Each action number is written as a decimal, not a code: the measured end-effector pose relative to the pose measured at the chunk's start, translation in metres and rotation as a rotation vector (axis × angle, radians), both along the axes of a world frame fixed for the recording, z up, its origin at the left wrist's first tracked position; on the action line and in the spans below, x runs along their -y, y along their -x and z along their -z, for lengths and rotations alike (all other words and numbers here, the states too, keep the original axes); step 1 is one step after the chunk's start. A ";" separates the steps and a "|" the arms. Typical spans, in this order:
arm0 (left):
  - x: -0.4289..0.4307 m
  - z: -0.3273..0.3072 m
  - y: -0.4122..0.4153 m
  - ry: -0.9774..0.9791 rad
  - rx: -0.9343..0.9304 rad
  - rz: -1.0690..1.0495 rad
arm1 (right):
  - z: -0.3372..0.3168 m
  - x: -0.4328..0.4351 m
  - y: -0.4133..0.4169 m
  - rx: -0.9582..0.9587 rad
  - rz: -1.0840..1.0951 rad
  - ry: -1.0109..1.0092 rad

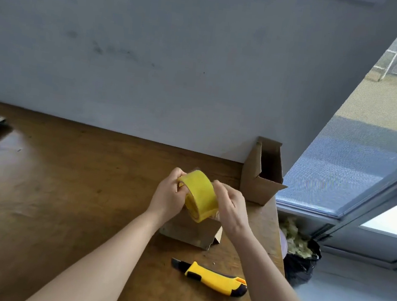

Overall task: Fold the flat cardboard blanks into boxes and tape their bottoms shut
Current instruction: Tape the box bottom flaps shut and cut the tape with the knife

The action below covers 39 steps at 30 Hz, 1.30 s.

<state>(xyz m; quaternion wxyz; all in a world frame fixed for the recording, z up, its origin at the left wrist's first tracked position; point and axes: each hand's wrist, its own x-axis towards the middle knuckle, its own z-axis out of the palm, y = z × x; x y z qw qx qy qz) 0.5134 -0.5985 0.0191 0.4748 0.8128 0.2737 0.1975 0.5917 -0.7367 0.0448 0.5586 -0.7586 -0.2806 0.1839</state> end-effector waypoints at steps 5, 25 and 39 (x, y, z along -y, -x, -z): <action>-0.001 -0.001 0.003 0.031 0.015 0.019 | -0.016 -0.014 0.002 -0.001 -0.065 -0.036; -0.006 -0.024 -0.001 0.302 0.179 -0.192 | -0.019 -0.038 -0.013 0.259 -0.012 0.267; -0.017 -0.007 -0.007 0.139 -0.086 -0.282 | -0.027 -0.020 -0.025 0.072 -0.189 0.198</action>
